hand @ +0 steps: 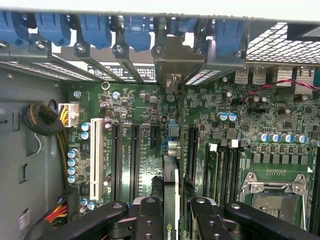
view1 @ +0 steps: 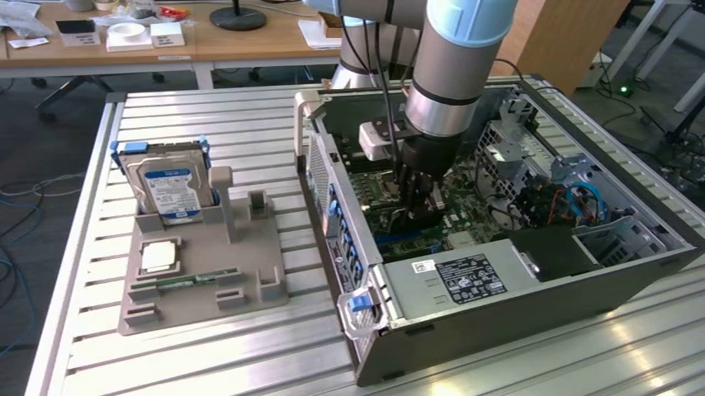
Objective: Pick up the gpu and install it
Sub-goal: 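Insert the gpu into the slot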
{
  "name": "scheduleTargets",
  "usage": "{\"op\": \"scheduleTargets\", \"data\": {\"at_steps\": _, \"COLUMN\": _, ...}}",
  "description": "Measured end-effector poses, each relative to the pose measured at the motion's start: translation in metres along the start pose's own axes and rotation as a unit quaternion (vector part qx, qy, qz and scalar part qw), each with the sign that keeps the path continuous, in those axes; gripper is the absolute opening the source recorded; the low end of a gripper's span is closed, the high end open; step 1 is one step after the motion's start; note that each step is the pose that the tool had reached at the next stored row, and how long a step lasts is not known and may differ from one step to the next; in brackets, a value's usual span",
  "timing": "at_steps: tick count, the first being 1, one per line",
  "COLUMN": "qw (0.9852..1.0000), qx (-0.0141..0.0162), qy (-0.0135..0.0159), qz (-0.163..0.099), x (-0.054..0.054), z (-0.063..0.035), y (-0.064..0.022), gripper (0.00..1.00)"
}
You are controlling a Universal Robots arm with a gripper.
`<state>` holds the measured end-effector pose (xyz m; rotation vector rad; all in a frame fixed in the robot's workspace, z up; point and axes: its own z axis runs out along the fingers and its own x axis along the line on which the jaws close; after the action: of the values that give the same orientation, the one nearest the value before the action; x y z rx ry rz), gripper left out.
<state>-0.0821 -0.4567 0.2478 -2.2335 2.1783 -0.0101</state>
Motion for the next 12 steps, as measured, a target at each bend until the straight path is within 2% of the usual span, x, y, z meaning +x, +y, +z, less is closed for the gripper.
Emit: {"op": "scheduleTargets", "data": {"at_steps": 12, "qw": 1.0000, "qx": 0.0001, "qy": -0.0001, "qz": 0.000, "x": -0.0001, "z": -0.0030, "y": -0.0001, "gripper": 0.26}}
